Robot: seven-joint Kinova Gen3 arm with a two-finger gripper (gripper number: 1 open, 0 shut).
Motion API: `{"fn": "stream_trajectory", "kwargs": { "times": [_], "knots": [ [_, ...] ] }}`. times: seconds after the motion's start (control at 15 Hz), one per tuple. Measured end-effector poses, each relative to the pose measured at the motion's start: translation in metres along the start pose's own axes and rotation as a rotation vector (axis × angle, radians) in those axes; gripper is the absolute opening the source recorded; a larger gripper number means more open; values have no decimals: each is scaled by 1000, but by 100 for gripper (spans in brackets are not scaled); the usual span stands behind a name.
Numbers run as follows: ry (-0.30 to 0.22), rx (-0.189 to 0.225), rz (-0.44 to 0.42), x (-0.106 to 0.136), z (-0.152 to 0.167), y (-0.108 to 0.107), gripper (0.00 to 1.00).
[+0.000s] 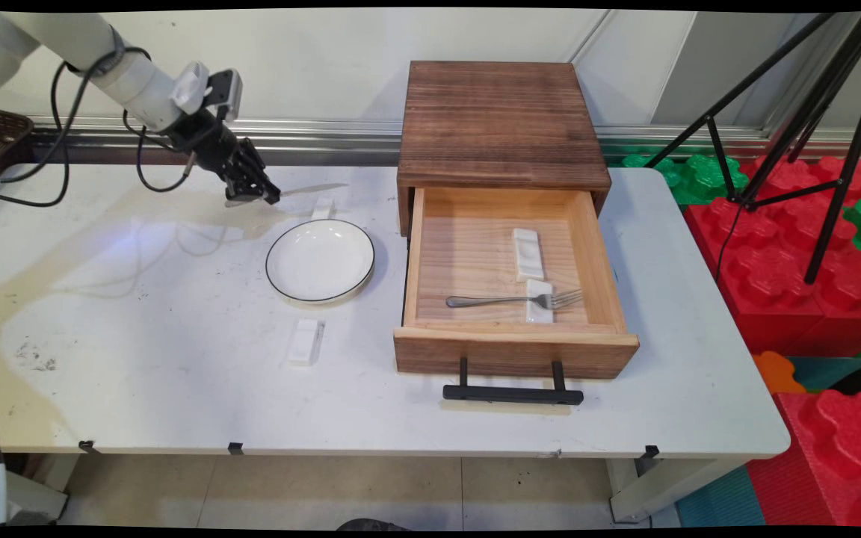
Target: Place the picked object into the drawer
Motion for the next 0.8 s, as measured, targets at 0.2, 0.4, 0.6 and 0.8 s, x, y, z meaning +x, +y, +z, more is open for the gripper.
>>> {"fn": "stream_trajectory", "kwargs": {
  "times": [0.2, 0.4, 0.6, 0.8],
  "knots": [
    [22, -2, 0, 7, -15, 4, 0],
    [50, -5, 1, 16, -30, 8, 0],
    [91, -15, 4, 30, -47, 14, 0],
    [135, -27, 3, 46, -61, 23, 0]
  ]
}}
